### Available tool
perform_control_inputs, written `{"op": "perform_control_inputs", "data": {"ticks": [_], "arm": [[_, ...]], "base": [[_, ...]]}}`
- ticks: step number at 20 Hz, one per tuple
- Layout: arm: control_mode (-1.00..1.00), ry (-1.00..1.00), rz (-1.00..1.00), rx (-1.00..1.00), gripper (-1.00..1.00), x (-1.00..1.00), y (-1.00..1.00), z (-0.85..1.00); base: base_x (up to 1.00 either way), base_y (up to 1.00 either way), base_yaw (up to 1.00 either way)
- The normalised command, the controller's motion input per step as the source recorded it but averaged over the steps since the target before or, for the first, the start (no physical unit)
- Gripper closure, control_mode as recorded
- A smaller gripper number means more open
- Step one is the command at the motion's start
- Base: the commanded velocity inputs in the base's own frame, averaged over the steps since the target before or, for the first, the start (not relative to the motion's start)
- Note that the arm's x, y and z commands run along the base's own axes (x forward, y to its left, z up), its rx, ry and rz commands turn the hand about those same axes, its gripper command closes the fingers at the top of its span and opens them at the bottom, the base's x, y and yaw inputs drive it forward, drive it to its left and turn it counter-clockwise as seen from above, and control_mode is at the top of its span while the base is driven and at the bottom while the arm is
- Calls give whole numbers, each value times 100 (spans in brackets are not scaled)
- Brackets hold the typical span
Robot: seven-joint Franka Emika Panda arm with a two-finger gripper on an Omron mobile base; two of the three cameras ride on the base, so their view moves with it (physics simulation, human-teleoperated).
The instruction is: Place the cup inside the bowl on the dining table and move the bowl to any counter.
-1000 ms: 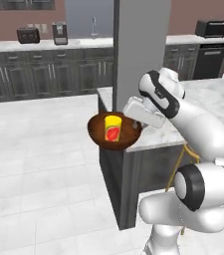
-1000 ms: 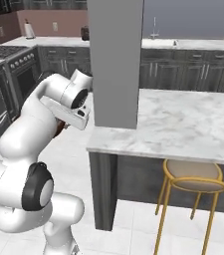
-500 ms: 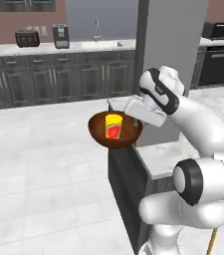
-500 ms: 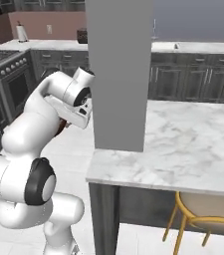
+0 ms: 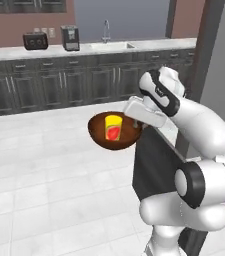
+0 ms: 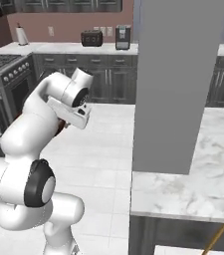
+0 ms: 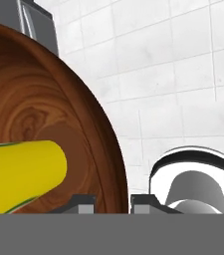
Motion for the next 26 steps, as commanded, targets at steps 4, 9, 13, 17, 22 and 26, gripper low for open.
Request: {"op": "perform_control_inputs", "data": {"ticks": [4,9,13,17,22,26], "arm": [[100,0,0,0,100,0,0,0],[100,0,0,0,100,0,0,0],[100,0,0,0,100,0,0,0],[100,0,0,0,100,0,0,0],[100,0,0,0,100,0,0,0],[100,0,0,0,100,0,0,0]], "base": [[79,59,-11],[91,59,-11],[80,58,-10],[57,53,-10],[60,50,-11],[62,42,-8]]}}
